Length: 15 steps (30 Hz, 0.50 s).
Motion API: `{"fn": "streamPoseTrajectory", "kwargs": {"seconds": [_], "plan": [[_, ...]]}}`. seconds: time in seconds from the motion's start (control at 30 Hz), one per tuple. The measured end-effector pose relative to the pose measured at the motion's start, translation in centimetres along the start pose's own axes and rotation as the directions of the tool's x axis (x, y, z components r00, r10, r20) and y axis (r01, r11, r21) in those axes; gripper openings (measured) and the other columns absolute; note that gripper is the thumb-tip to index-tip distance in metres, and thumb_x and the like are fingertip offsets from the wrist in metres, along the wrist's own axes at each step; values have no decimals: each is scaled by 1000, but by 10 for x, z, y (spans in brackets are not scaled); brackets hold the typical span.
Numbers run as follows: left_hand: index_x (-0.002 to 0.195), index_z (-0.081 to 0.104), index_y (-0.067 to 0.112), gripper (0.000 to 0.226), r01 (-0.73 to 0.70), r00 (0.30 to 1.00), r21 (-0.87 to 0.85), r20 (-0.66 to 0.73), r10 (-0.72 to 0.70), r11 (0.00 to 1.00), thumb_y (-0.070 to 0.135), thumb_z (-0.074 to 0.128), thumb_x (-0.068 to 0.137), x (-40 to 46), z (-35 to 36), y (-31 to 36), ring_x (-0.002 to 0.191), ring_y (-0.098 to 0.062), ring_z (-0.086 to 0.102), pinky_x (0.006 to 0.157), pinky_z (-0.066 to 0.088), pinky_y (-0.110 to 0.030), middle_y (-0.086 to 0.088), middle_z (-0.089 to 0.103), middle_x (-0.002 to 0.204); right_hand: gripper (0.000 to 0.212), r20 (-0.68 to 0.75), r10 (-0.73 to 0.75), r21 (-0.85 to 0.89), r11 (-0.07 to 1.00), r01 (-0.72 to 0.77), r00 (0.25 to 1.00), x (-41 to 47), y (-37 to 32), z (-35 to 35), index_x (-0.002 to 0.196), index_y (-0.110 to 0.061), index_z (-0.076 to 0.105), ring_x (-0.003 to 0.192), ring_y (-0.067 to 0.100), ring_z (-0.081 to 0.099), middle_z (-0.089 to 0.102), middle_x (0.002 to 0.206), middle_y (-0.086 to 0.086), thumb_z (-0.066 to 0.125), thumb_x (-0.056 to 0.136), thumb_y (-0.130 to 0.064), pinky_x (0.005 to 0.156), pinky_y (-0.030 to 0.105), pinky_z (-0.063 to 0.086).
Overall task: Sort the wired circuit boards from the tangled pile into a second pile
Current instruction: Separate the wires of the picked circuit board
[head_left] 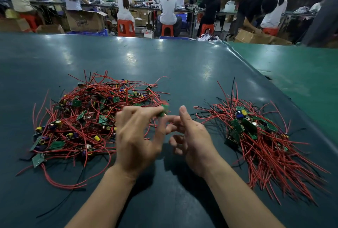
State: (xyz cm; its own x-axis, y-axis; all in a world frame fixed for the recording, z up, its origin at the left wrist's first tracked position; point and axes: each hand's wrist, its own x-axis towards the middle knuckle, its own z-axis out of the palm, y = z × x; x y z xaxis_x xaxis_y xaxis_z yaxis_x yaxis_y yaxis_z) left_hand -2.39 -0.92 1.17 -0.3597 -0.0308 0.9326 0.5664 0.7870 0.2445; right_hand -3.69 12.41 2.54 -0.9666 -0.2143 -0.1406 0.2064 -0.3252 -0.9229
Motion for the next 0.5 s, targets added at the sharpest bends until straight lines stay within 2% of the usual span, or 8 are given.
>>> {"fn": "streamPoseTrajectory", "kwargs": {"seconds": [0.07,0.13,0.2,0.27,0.33,0.43,0.5], "plan": [[100,71,4,16,-9,995,-193,100,29,981,13,71,86,-2,3,8,83,-21,58,76,49,-40,6,68,101,42,28,-21,47,999,20,999,1,-1,-1,82,-26,78,42,7,43,67,71,-2,60,75,-63,44,14,25],[99,70,3,16,48,989,-300,148,-3,953,11,67,85,-2,6,11,82,-20,59,75,50,-32,8,65,100,37,34,-74,82,994,71,997,1,-5,-6,90,-25,78,48,7,44,67,76,-3,67,73,-56,51,18,26],[100,69,6,16,121,983,-338,169,-66,933,5,65,84,-3,7,10,84,-18,60,75,48,-27,10,64,100,33,40,-120,115,987,114,992,0,-9,-10,92,-23,78,51,7,46,66,82,-4,71,72,-48,47,15,29],[99,70,5,21,192,974,-370,186,-130,909,-4,63,82,-2,9,8,92,-20,64,78,48,-29,1,68,102,33,37,-141,117,984,136,989,-1,-12,-12,89,-24,79,51,5,47,67,85,-7,73,67,-47,40,14,31],[99,71,5,23,248,962,-420,210,-172,873,-8,61,82,-1,9,8,97,-22,66,80,51,-31,-4,69,103,25,9,-166,63,984,165,986,-2,-13,-12,85,-25,79,53,4,48,69,84,-9,73,67,-42,42,14,33],[101,71,14,22,387,921,-462,242,-306,798,0,63,85,-1,8,13,85,-19,67,76,54,-30,2,71,95,16,-76,-171,66,982,176,982,0,-13,-13,74,-21,78,51,5,47,70,80,-5,76,64,-34,41,15,33],[100,71,21,20,510,860,-507,280,-427,695,6,67,86,1,8,16,81,-15,68,75,55,-24,2,73,90,20,-126,-161,105,979,175,979,1,-14,-14,69,-19,74,48,6,46,66,76,-2,79,57,-33,39,16,34]]}}
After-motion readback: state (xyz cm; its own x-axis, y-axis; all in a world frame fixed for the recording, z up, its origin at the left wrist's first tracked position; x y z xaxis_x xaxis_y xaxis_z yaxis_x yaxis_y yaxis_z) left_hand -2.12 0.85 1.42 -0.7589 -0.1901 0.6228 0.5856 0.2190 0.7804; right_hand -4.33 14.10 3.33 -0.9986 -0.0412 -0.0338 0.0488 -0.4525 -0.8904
